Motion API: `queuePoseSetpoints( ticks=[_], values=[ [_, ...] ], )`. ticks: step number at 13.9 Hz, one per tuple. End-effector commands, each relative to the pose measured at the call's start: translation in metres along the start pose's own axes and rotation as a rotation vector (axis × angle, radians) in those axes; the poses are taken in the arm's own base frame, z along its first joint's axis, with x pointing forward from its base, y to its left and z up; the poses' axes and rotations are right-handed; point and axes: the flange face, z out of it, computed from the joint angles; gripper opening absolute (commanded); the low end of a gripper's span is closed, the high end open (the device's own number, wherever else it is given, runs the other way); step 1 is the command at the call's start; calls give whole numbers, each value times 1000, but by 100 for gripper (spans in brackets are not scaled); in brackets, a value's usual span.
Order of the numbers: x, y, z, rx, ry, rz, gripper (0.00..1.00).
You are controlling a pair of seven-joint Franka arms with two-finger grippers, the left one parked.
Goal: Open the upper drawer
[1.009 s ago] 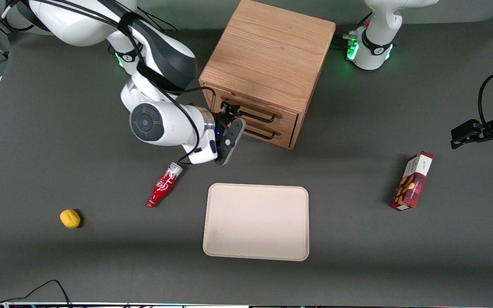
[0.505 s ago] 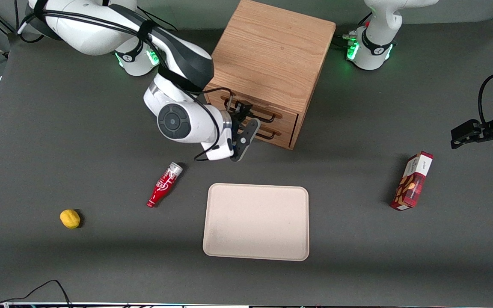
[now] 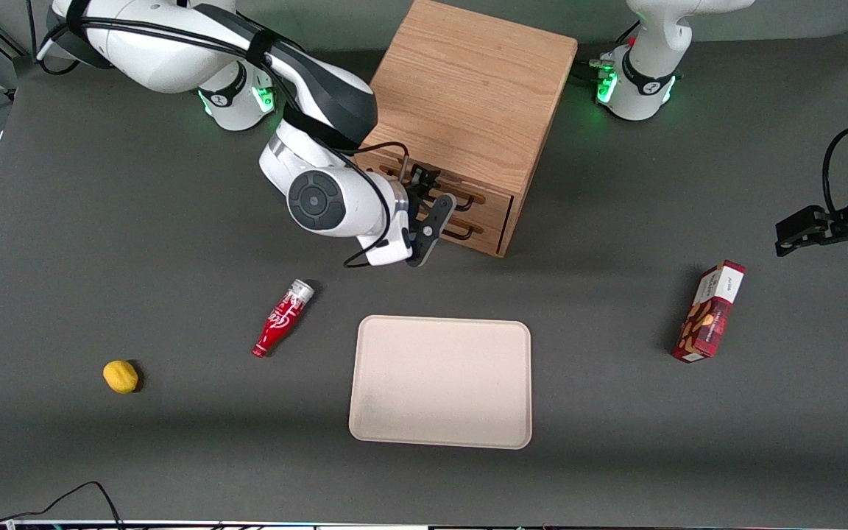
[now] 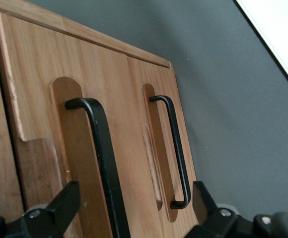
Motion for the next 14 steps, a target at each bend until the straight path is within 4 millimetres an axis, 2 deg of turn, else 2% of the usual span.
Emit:
queuePoseSetpoints(
  ticks=[1,4,11,14],
  values=[
    [-2,1,8,-31,-12,13,100],
    [-4,9,7,-29,-11,23,100],
    [-2,11,14,-57,-15,18,100],
    [-5,29,5,-67,0,37,100]
  ],
)
